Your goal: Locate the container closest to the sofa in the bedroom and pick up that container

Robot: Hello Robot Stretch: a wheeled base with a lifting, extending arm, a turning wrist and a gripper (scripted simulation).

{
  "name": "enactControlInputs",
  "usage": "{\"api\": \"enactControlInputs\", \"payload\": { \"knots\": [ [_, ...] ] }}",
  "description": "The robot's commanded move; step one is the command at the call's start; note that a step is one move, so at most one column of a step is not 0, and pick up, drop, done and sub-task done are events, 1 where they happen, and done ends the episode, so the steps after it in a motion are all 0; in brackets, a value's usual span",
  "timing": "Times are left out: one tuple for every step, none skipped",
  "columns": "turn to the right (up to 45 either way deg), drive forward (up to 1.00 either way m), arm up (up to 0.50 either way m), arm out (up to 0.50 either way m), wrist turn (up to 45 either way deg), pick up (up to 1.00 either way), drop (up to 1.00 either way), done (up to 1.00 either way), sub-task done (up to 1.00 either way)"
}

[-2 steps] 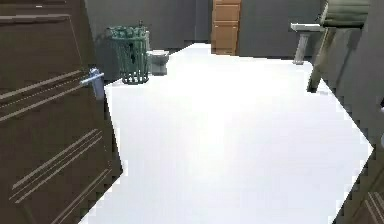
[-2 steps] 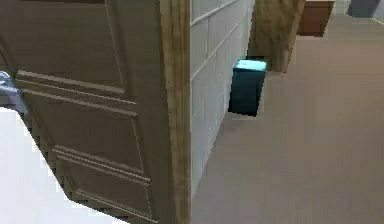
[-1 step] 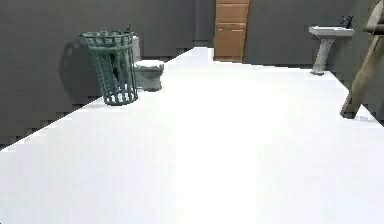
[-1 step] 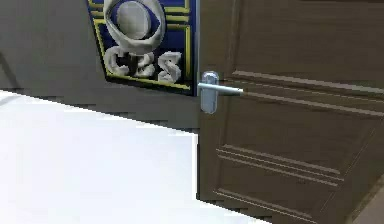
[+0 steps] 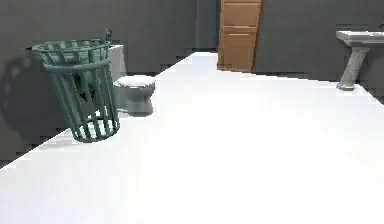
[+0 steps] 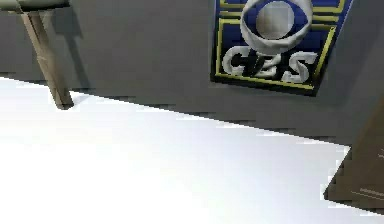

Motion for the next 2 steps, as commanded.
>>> {"api": "enactControlInputs", "payload": {
  "knots": [
    [0.0, 1.00, 0.00, 0.00, 0.0, 0.00, 0.00, 0.00, 0.00],
    [3.0, 0.00, 0.00, 0.00, 0.0, 0.00, 0.00, 0.00, 0.00]
  ]
}}
